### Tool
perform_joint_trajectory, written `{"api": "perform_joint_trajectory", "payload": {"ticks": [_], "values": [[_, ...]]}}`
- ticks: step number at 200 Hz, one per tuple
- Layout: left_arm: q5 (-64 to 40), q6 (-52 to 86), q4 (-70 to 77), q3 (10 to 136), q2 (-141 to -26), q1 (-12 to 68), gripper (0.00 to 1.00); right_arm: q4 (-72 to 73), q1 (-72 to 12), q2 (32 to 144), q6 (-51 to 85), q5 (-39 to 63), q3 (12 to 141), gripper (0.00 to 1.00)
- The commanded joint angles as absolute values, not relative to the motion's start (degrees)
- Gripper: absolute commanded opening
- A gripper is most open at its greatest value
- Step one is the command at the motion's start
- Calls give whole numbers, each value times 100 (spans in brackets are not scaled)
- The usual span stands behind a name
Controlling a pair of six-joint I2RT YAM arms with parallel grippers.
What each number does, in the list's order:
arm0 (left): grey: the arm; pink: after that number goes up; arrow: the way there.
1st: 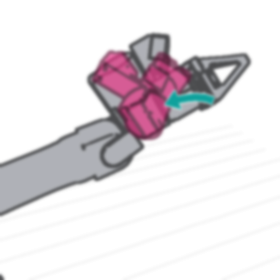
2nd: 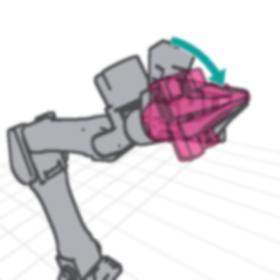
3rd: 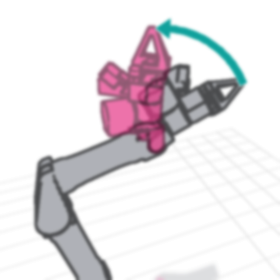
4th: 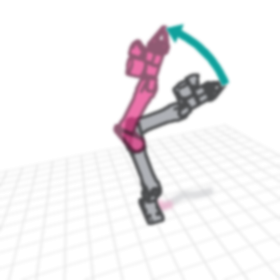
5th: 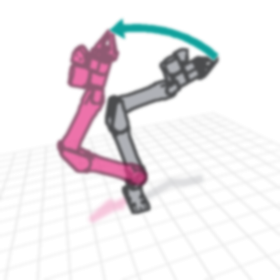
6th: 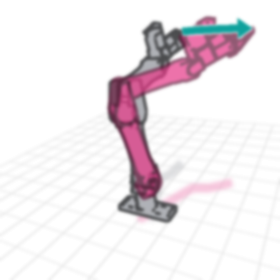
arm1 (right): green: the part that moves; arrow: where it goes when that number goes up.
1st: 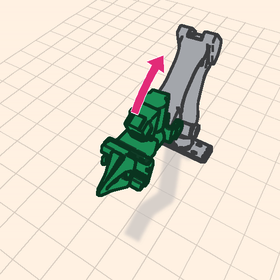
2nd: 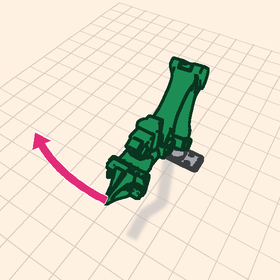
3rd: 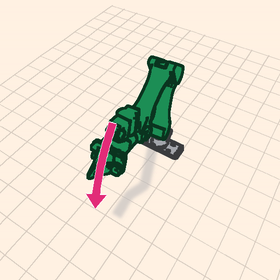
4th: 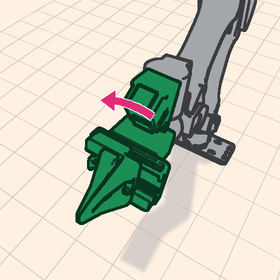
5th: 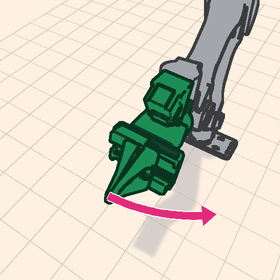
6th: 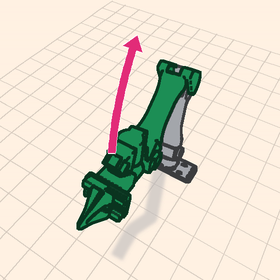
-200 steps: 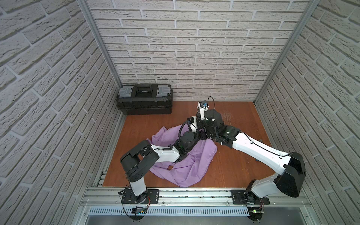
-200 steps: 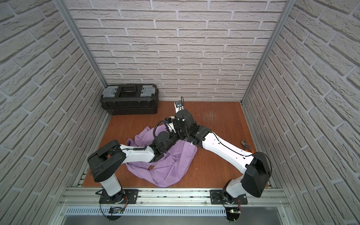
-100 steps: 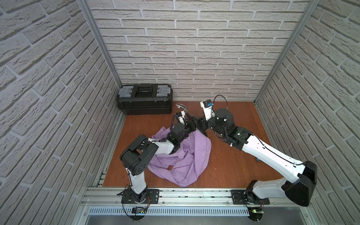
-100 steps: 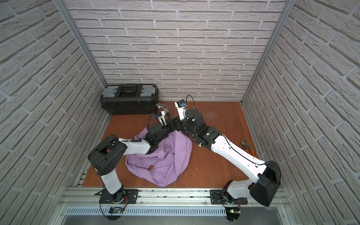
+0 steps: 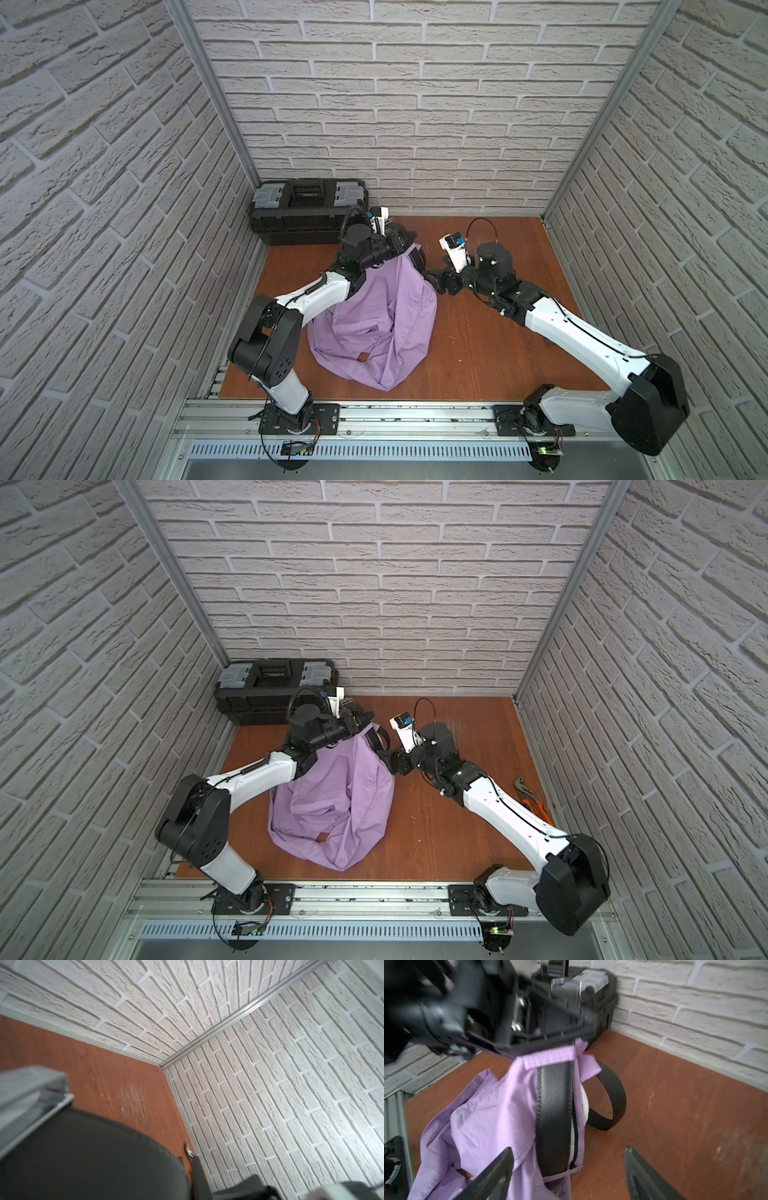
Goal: Remove the belt from the trousers
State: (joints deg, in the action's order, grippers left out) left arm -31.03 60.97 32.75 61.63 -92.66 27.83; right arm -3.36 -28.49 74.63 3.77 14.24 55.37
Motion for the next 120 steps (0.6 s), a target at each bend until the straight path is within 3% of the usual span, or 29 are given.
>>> {"api": "perform_joint_trajectory", "payload": {"ticks": [1,26,83,104,120], "values": [[-3709,5673,3022,6370,-8971,2733,0,720,-2949,7700,548,1997,5726,84],[-3639,5671,2994,6407,-8896,2734,0,943,-3204,8164,511,2284,6004,84],[-3600,5510,2824,6411,-8798,2734,0,1077,-3568,8655,487,1908,6366,82],[-3561,5461,2800,6423,-8726,2726,1,1031,-3601,8904,601,1975,6554,63],[-3560,5432,2748,6434,-8653,2686,4,1098,-3625,8998,657,1910,6565,35]]}}
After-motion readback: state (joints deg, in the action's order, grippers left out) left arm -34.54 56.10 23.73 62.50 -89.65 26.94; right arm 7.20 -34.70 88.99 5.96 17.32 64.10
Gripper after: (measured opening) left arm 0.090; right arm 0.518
